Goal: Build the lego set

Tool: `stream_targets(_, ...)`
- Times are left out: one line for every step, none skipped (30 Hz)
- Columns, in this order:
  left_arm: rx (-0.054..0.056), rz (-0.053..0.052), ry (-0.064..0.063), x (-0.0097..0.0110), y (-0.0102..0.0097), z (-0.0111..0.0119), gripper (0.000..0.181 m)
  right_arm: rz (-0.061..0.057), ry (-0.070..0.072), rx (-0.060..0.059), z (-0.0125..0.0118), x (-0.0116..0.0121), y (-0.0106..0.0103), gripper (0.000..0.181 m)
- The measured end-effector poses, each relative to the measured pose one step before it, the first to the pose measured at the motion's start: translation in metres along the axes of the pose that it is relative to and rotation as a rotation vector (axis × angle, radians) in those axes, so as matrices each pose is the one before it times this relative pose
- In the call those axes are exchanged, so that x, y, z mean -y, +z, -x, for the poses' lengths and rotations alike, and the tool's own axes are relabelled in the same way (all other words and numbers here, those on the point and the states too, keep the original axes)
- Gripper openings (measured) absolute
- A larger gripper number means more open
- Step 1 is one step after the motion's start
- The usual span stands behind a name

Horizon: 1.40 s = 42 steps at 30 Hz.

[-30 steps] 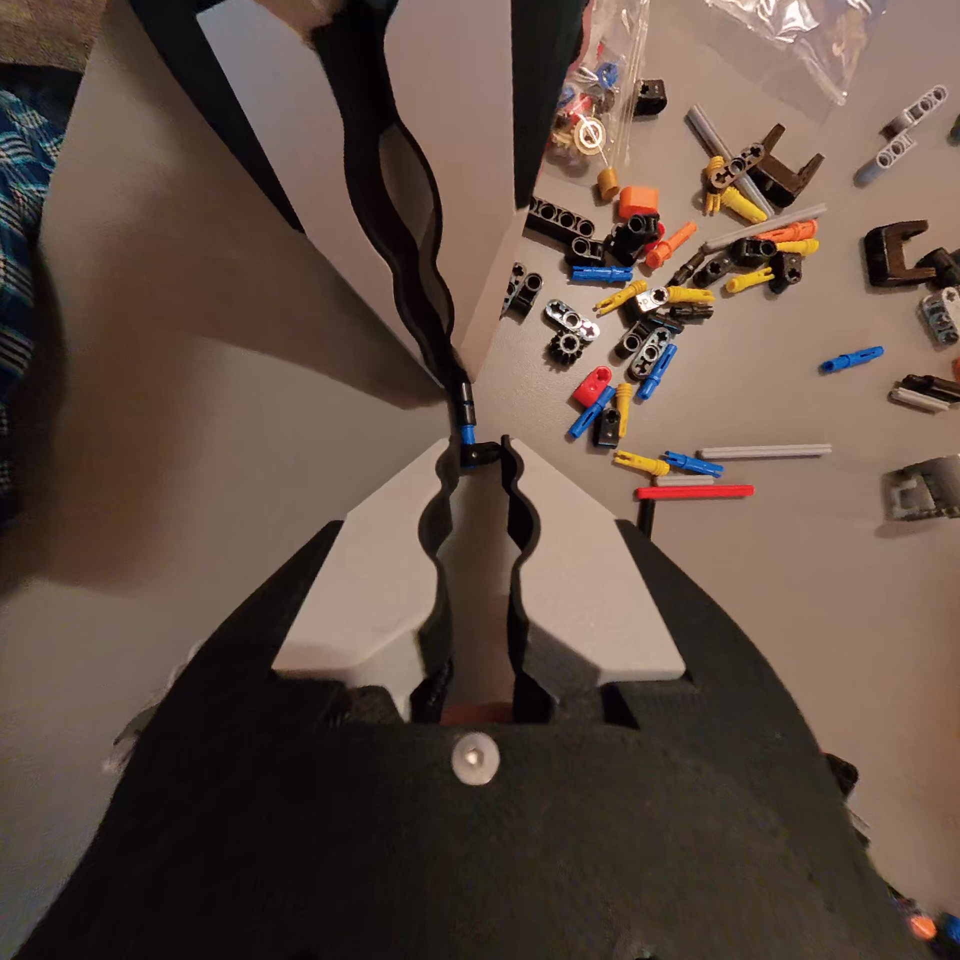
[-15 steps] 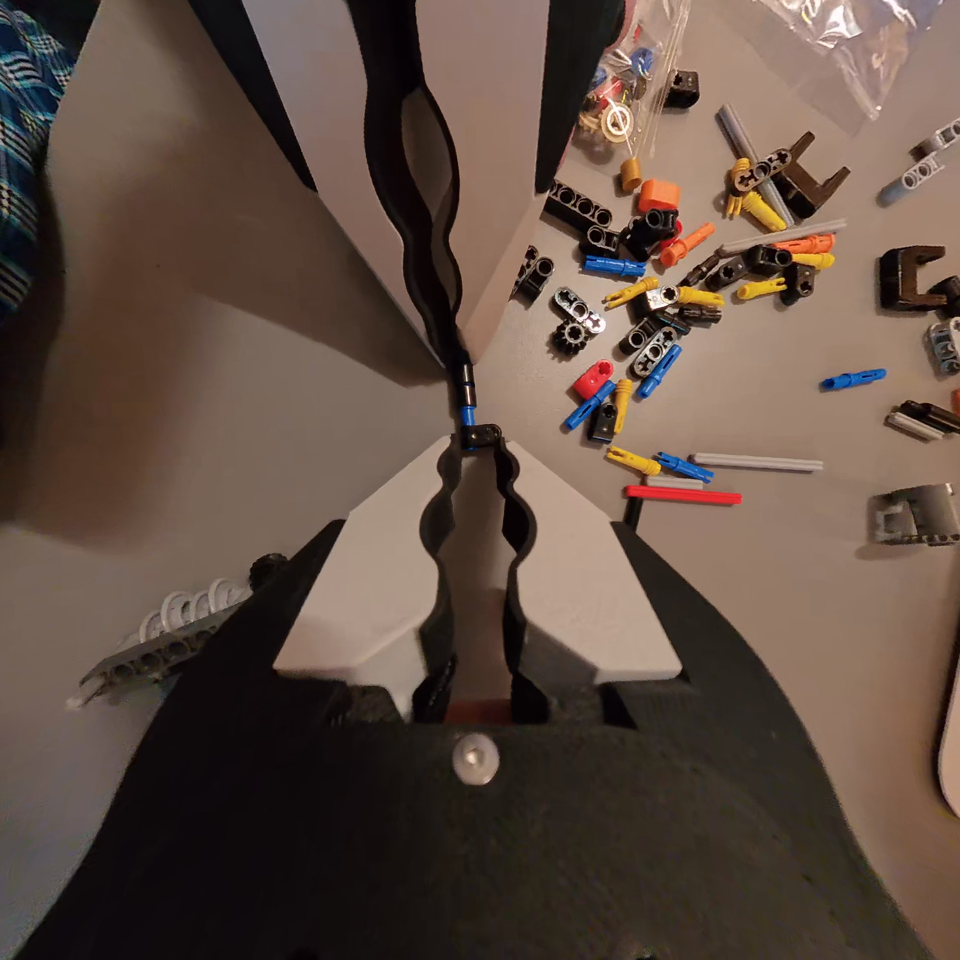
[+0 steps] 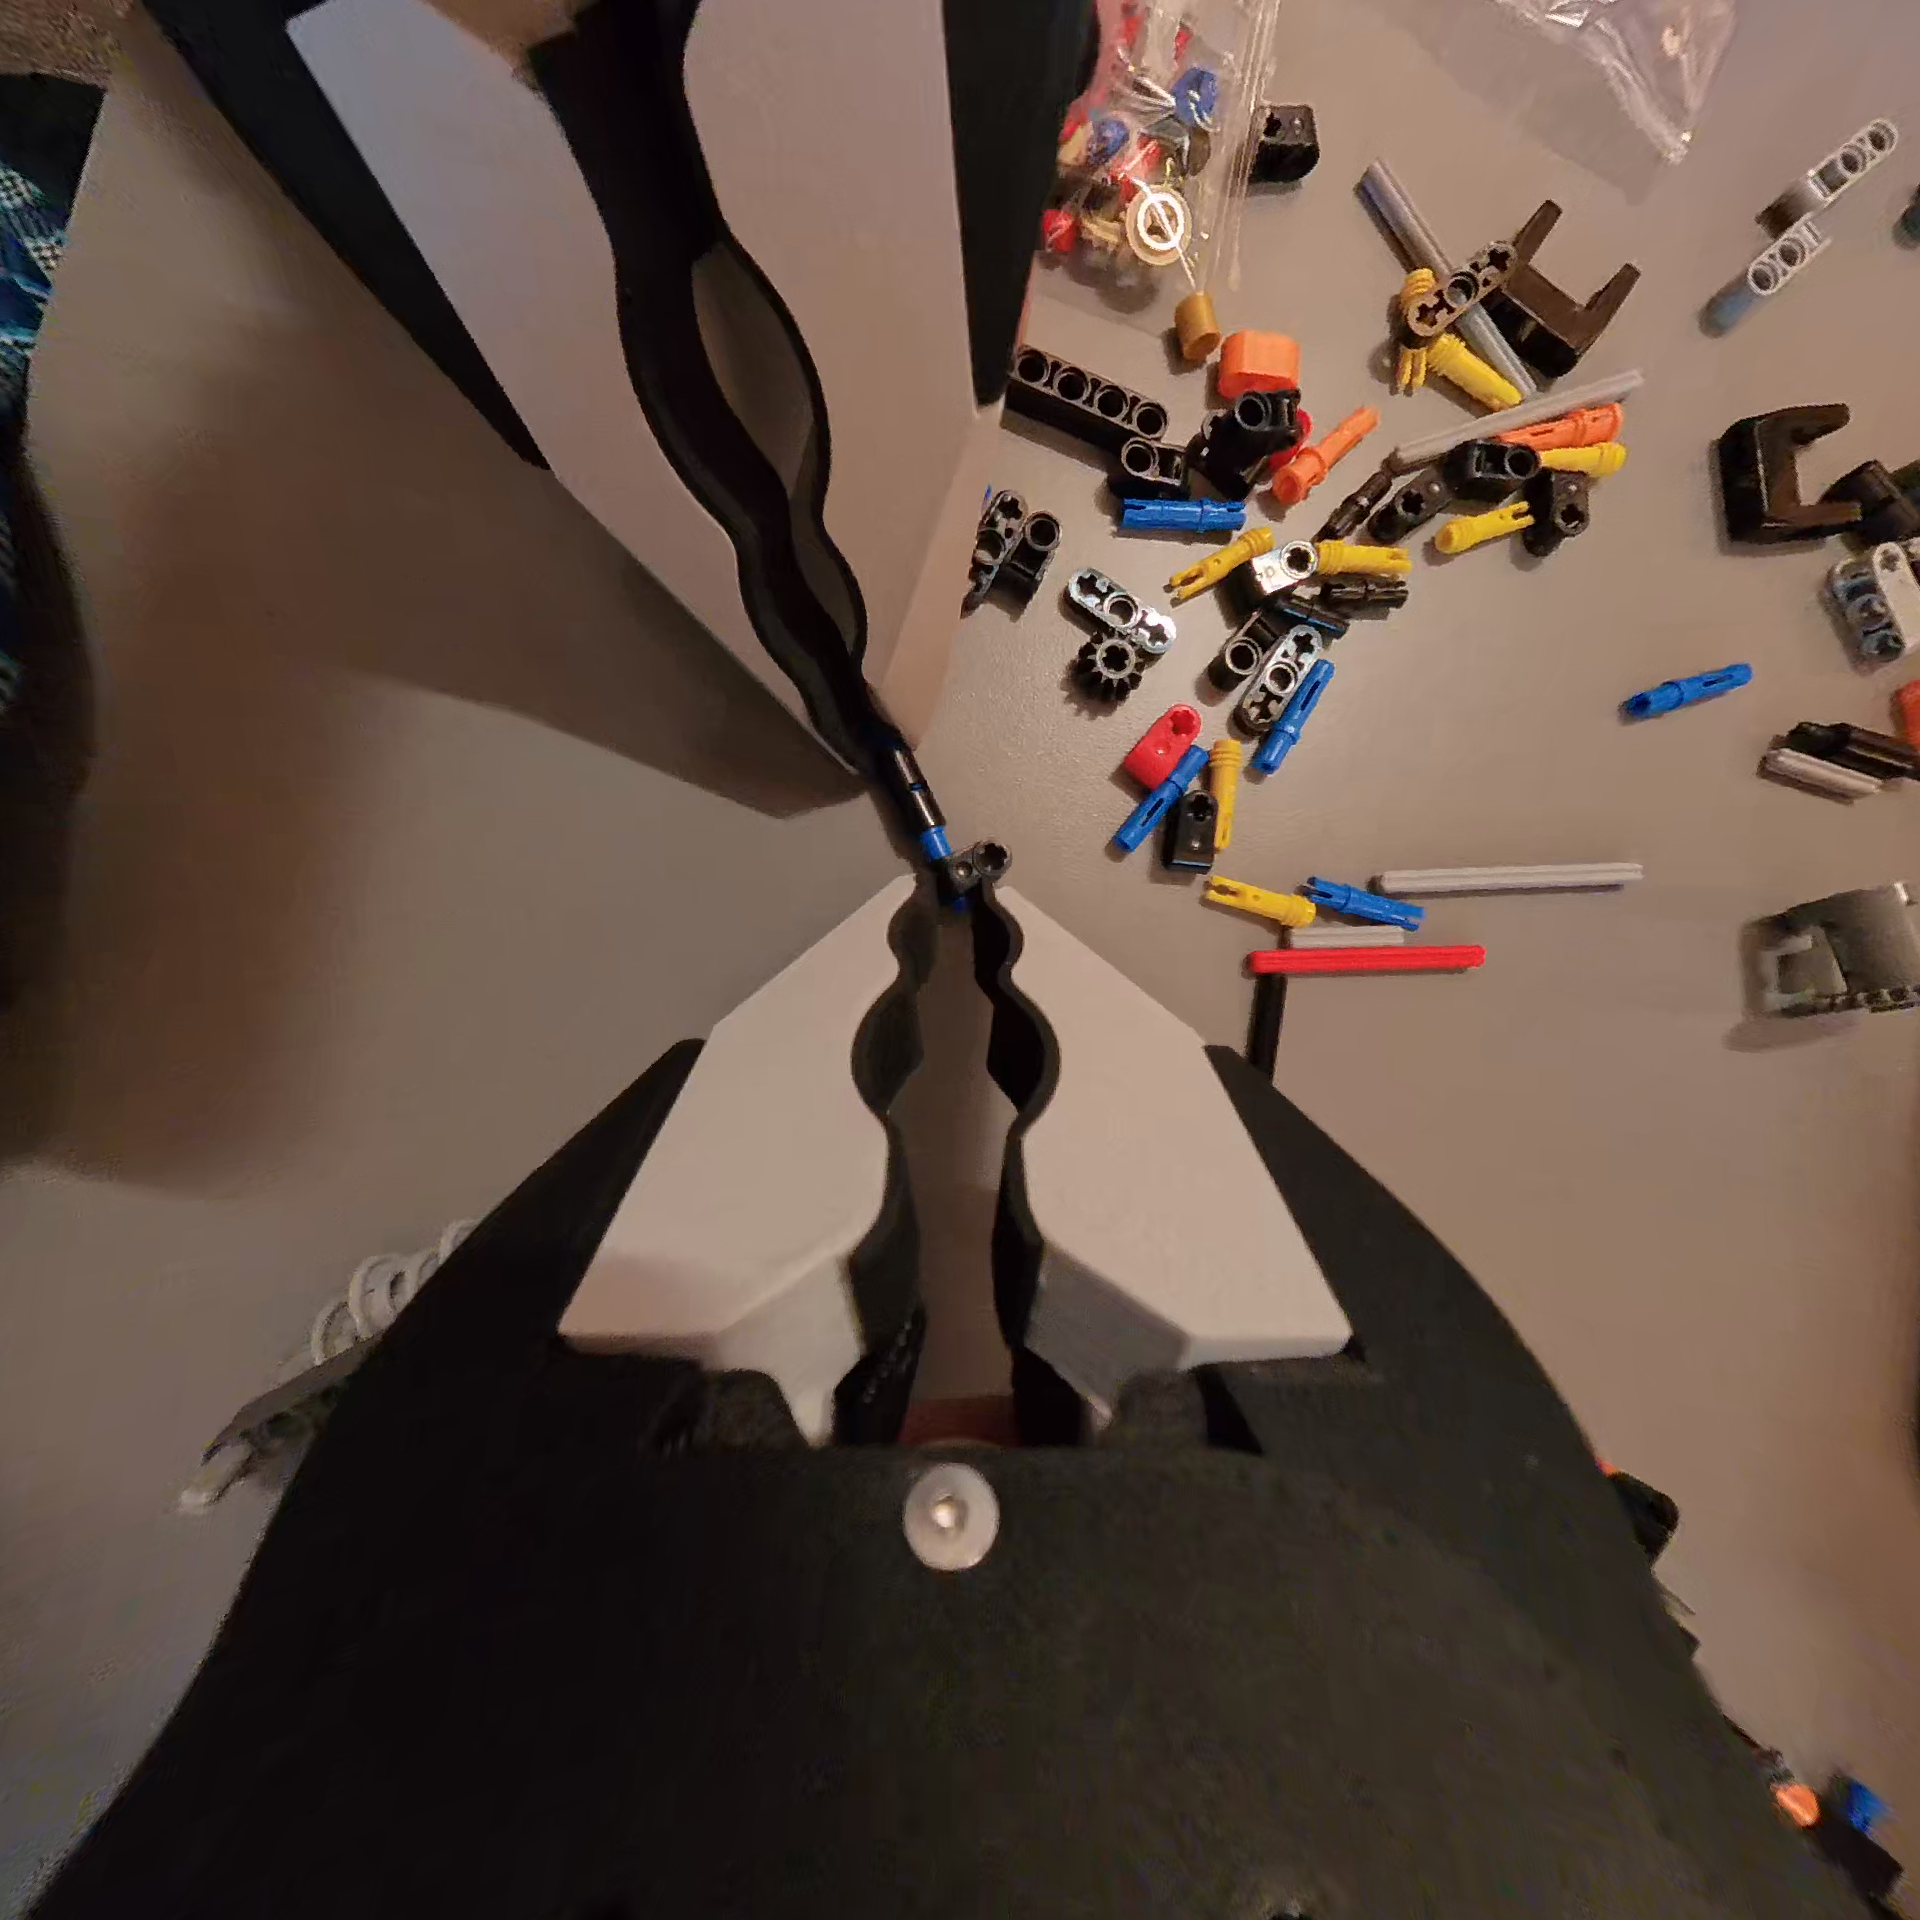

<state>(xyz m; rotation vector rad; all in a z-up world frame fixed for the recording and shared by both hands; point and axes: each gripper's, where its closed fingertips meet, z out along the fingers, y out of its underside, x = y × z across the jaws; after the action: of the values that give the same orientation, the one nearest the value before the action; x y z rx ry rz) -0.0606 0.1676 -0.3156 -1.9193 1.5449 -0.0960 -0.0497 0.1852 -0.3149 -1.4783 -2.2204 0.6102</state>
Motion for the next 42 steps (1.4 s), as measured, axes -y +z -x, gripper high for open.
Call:
stream_targets(-0.0045,-0.0006,-0.0017,-0.00001,0.00006,0.00004,0.0,-0.001,-0.0104,0.0015,0.00018,0.00005,-0.00007,0.003)
stream_targets(-0.0044,0.0001,-0.0027,0.00004,0.00002,0.00007,0.0,-0.0029,-0.0021,0.0015,-0.00002,0.00011,0.00001,0.003)
stream_targets(0.0029,0.0009,0.0012,0.00003,-0.00003,0.0,0.0,-0.0015,-0.0025,0.0009,0.00016,0.00002,-0.00005,0.003)
stream_targets(0.003,0.0,0.002,0.00001,-0.00002,-0.0001,0.0,0.0033,-0.0179,-0.0036,0.00034,-0.00011,0.0,0.003)
stream_targets(-0.0037,-0.001,-0.0005,-0.00012,-0.00001,-0.00004,0.0,0.0029,-0.0245,-0.0016,0.00041,-0.00007,-0.00006,0.004)
stream_targets(-0.0079,-0.0002,-0.0008,-0.00015,-0.00001,-0.00002,0.0,0.0007,-0.012,0.006,0.00027,-0.00017,-0.00013,0.004)
stream_targets(-0.0046,-0.0013,0.0053,0.0,-0.00004,0.00002,0.0,0.0031,-0.0209,0.0061,0.00027,-0.00058,-0.00045,0.004)
stream_targets(-0.0015,-0.0023,0.0053,0.00013,0.00023,0.00003,0.001,0.0045,-0.0199,0.0068,-0.00031,-0.00065,-0.00108,0.004)
stream_targets(-0.0011,-0.0017,-0.0004,0.00019,0.00029,0.00029,0.0,-0.0039,-0.0055,0.0126,-0.00053,-0.00009,-0.00068,0.004)
stream_targets(-0.0025,-0.0021,-0.0001,0.00013,0.00014,0.00021,0.001,-0.0012,0.0007,0.0158,0.00006,-0.00073,0.0003,0.004)
stream_targets(-0.0038,-0.0023,0.0008,-0.00012,-0.00011,-0.0001,0.001,-0.001,-0.0047,0.0159,0.00064,-0.00038,-0.00035,0.005)
stream_targets(-0.0035,-0.0022,0.0025,-0.00002,0.00001,-0.00012,0.001,-0.003,-0.0052,0.0127,0.00013,0.00039,-0.00074,0.005)
stream_targets(-0.0032,-0.0012,0.0042,-0.00008,-0.00001,0.00001,0.001,0.0016,-0.0035,0.0104,-0.00002,-0.00028,0.00035,0.005)
stream_targets(-0.0051,-0.0003,0.0056,0.00002,-0.00002,-0.00008,0.001,0.0026,-0.0116,0.009,0.00036,-0.00066,0.00035,0.005)
stream_targets(-0.007,0.0007,0.0066,-0.00001,0.00008,-0.00003,0.001,-0.0004,-0.0132,0.0094,0.00061,0.0002,-0.00074,0.004)
stream_targets(-0.0066,-0.0015,0.004,0.00009,0.00001,-0.00005,0.001,0.0035,-0.0137,0.0101,0.00083,-0.00074,-0.00069,0.004)
stream_targets(-0.0067,-0.0024,0.0049,0.00007,0.0001,0.0,0.001,0.0037,-0.0034,0.0075,0.0003,-0.00074,-0.00011,0.002)
stream_targets(-0.0064,-0.0034,0.0057,0.00012,0.00004,-0.00007,0.001,0.0027,-0.0156,0.0064,0.00069,-0.0003,-0.00011,0.002)
stream_targets(-0.0056,-0.002,0.0045,0.00001,0.00002,0.00003,0.001,0.0071,-0.0216,0.0005,-0.00005,-0.00006,-0.00018,0.002)
stream_targets(-0.0047,-0.0017,0.0097,-0.00006,0.00006,0.00006,0.001,0.0092,-0.0066,0.0041,-0.00039,0.00019,-0.00016,0.002)
stream_targets(-0.0057,-0.001,0.0025,0.0,0.00002,0.00016,0.001,0.0062,0.0039,0.0032,-0.00092,-0.00012,0.00054,0.002)
stream_targets(-0.0047,-0.0023,0.0027,0.00004,0.00003,0.00002,0.001,0.0008,-0.0001,0.0034,-0.00038,-0.00022,0.00055,0.002)
stream_targets(-0.0028,-0.0029,0.0023,-0.00002,-0.00001,-0.00004,0.001,-0.0023,0.0005,0.002,0.00004,0.00012,0.00031,0.002)
stream_targets(-0.0025,-0.0036,-0.004,0.00005,0.00005,-0.00001,0.001,-0.0014,0.0036,0.0019,0.00018,-0.00019,0.00002,0.002)
stream_targets(0.0006,-0.0033,-0.0019,0.00007,0.00014,0.0001,0.001,-0.003,0.0022,0.0008,0.00041,0.0001,0.0,0.002)
stream_targets(0.0025,-0.002,0.0022,0.00013,-0.00002,0.00003,0.001,-0.0019,-0.0017,0.0031,0.00085,0.00009,-0.00002,0.002)
stream_targets(0.002,0.0005,-0.0001,0.00012,0.00019,0.00017,0.001,0.0021,0.0054,0.0047,0.00055,0.00018,0.00006,0.001)
stream_targets(0.0025,0.0019,-0.0006,0.00007,-0.00001,0.00003,0.001,0.0046,-0.0043,-0.0019,0.00002,0.00015,0.0001,0.001)
stream_targets(0.0032,0.0016,-0.0018,0.00014,0.00014,0.0,0.001,0.0072,-0.0012,-0.0032,0.00001,-0.00001,0.00003,0.001)
stream_targets(0.0036,0.0024,-0.0038,0.00009,0.00001,-0.00005,0.001,0.0056,0.0011,-0.0044,-0.00007,0.00021,0.00002,0.001)
stream_targets(0.003,0.0024,0.0013,0.00011,0.00005,-0.00002,0.001,0.0021,0.0023,-0.0024,0.00004,0.00006,0.00004,0.001)
stream_targets(0.0005,0.0019,-0.0003,0.00022,0.00004,-0.00004,0.0,0.0014,0.0053,-0.0003,-0.00016,0.00028,0.0001,0.001)
stream_targets(0.0,0.0022,-0.0017,0.00009,0.00004,0.00001,0.001,-0.0002,0.0109,0.0002,-0.00005,0.00018,0.00006,0.0)
stream_targets(0.0016,0.0019,0.0012,0.00024,0.00008,0.0,0.0,0.0018,0.0131,0.0031,-0.00021,-0.00012,-0.00004,0.0)
stream_targets(0.0037,0.0032,0.004,0.00012,0.0001,0.00001,0.0,0.0028,-0.0045,-0.0045,-0.00009,0.00024,0.00009,0.0)
stream_targets(0.0036,0.0019,-0.0017,0.00007,-0.00005,0.00001,0.0,0.0022,-0.0088,-0.0069,-0.00008,0.00026,0.00015,0.0)
stream_targets(0.0015,-0.0002,-0.0069,0.00009,0.00005,0.00004,0.0,-0.0028,0.013,0.0031,-0.0001,0.00043,0.00012,0.0)
stream_targets(0.0032,-0.0018,0.0008,0.0001,-0.00004,0.00003,0.0,-0.0079,0.0148,0.0066,0.0,0.00055,0.00015,0.0)
stream_targets(0.0045,-0.0026,0.0028,0.00002,0.00001,0.00004,0.0,-0.0008,-0.0019,-0.0017,0.00005,0.00031,0.00026,0.0)
stream_targets(0.0029,0.0001,-0.0011,0.00009,0.00005,-0.00002,0.0,0.0043,0.0137,0.0011,-0.00001,0.00043,0.00026,0.0)
stream_targets(0.0003,0.0006,-0.0016,0.00006,-0.00003,0.00003,0.0,-0.0014,0.0169,0.0044,-0.00004,0.00048,0.00014,0.0)
stream_targets(-0.0016,0.0,-0.0007,0.00006,0.00008,0.00012,0.0,-0.0044,0.009,0.0027,-0.00004,0.00025,0.00014,0.0)
